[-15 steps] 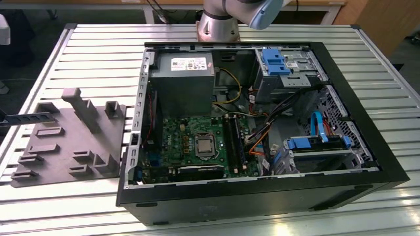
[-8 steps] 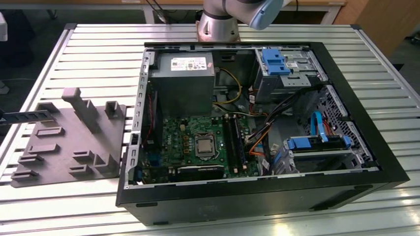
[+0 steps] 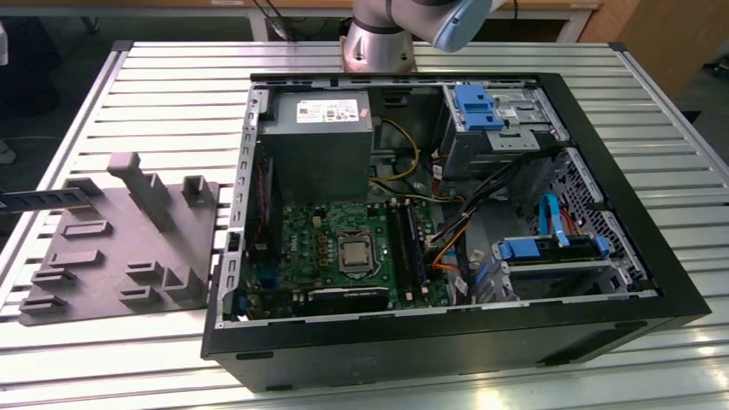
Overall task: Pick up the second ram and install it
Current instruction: 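Pick up the second ram and move it above second insertion slot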
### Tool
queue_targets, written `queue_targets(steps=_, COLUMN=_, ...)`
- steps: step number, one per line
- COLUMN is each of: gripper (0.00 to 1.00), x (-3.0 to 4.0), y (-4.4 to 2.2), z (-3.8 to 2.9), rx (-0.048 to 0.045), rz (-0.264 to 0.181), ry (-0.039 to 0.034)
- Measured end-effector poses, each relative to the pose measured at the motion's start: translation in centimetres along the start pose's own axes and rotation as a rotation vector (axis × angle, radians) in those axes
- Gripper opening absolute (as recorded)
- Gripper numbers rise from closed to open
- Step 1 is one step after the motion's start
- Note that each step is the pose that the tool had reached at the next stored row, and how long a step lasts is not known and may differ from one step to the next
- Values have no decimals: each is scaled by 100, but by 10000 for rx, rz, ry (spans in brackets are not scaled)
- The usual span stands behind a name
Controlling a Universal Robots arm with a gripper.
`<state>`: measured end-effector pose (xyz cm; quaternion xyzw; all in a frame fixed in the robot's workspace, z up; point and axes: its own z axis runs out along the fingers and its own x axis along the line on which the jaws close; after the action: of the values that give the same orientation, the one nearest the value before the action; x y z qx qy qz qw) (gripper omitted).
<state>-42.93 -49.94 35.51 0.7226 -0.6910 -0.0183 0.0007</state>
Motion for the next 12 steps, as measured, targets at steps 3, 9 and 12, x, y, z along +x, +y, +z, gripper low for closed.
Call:
queue_targets(steps=3, gripper=11, x=-1, y=0, z=-21, rx=0, rz=0, ry=0)
queue_targets(steps=9, gripper=11, x=-2, y=2, z=-63, rx=0, rz=0, ry=-1)
queue_targets(steps=12, gripper=11, x=-2, y=2, z=-84, rx=0, rz=0, ry=0)
